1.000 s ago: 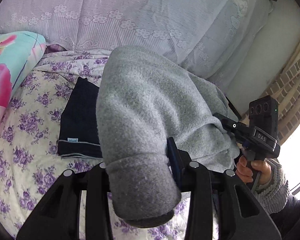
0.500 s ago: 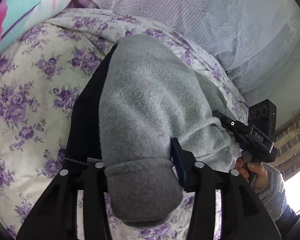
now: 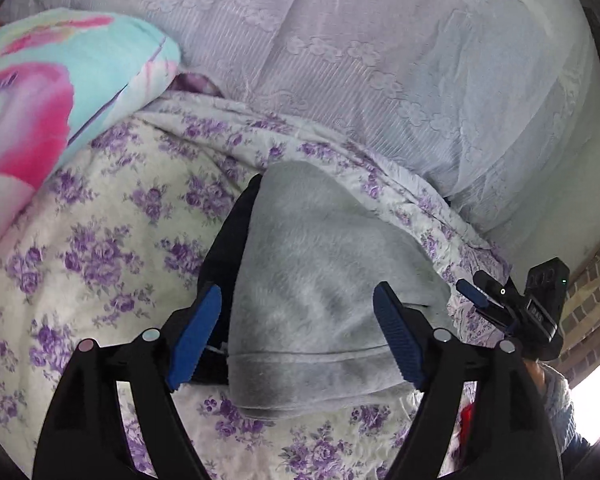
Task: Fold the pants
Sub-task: 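Lower the grey bundle onto the quilt beside the pillow and open both grippers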
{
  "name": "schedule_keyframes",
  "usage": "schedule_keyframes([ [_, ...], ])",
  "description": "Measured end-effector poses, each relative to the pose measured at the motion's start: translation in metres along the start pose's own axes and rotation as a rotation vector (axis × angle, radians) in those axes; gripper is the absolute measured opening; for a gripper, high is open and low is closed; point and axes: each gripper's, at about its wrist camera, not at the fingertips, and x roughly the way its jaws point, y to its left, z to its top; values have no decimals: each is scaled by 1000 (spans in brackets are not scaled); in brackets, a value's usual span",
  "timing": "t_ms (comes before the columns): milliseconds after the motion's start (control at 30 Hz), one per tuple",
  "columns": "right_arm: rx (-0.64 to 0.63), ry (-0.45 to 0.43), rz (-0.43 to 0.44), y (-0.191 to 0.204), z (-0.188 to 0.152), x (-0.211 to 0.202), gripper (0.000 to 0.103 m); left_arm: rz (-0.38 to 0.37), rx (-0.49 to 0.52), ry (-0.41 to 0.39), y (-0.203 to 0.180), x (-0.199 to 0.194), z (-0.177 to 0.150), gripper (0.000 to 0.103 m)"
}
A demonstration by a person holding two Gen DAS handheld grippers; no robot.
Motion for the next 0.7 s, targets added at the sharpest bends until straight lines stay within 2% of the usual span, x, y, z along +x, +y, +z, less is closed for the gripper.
schedule_keyframes([
  [100,-195,27,-72,43,-12,6,55,41,132,29,-36,16,6,76],
  [167,-267,76,-141,54,-23,24,54,111,214,55,-55,35,2,76],
  [267,-293,144,-217,49,-43,53,56,238,250,149,-53,72,-8,77],
  [367,-325,151,-247,52,-53,70,61,308,314,161,-45,92,-25,81],
  [433,-342,172,-256,56,-56,82,79,309,333,148,-42,95,-27,83],
  [467,-363,175,-269,59,-59,87,83,302,321,156,-39,97,-25,85],
  [533,-377,162,-298,63,-63,91,86,309,317,160,-37,100,-25,87],
  [600,-344,167,-289,62,-59,87,86,320,331,155,-41,97,-26,87],
  [700,-303,138,-266,67,-51,61,84,372,334,164,-54,75,-24,90],
])
